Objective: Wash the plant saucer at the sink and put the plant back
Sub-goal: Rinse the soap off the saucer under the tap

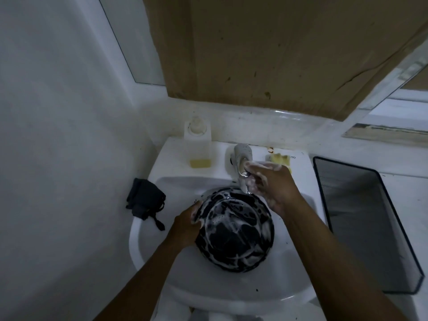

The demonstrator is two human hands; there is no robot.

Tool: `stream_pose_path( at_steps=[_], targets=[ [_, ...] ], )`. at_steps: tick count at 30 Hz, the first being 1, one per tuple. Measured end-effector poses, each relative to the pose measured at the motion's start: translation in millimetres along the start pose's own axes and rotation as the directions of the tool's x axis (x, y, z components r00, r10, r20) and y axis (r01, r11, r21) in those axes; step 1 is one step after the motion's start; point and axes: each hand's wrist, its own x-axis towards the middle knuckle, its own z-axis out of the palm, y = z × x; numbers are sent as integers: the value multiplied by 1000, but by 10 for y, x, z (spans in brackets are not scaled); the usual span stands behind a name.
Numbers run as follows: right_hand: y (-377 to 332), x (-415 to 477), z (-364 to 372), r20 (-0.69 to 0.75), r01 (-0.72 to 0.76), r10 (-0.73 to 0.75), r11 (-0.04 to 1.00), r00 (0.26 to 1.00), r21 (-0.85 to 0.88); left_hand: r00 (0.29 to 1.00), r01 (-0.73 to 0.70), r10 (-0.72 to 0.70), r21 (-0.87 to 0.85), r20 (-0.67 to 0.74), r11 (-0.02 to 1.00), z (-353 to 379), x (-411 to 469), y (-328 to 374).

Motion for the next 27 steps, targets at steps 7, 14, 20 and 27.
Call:
stream_pose_path(
  at_steps=[7,14,20,27],
  targets=[
    [-195,68,64,-36,6,-2,994,999,109,1000,0,0,47,-3,999,3,-12,27],
    [-96,-36,75,-18,24,-21,987,1000,161,1000,-5,5,10,-7,1000,-5,-56,61],
    [408,-204,-48,-21,305,-306,951,952,-40,1000,-11,11,5,-20,1000,-38,-84,42],
    [1165,90,-191,1,-97,101,959,995,-265,999,-21,21,3,-25,1000,-41,-78,40]
  ],
)
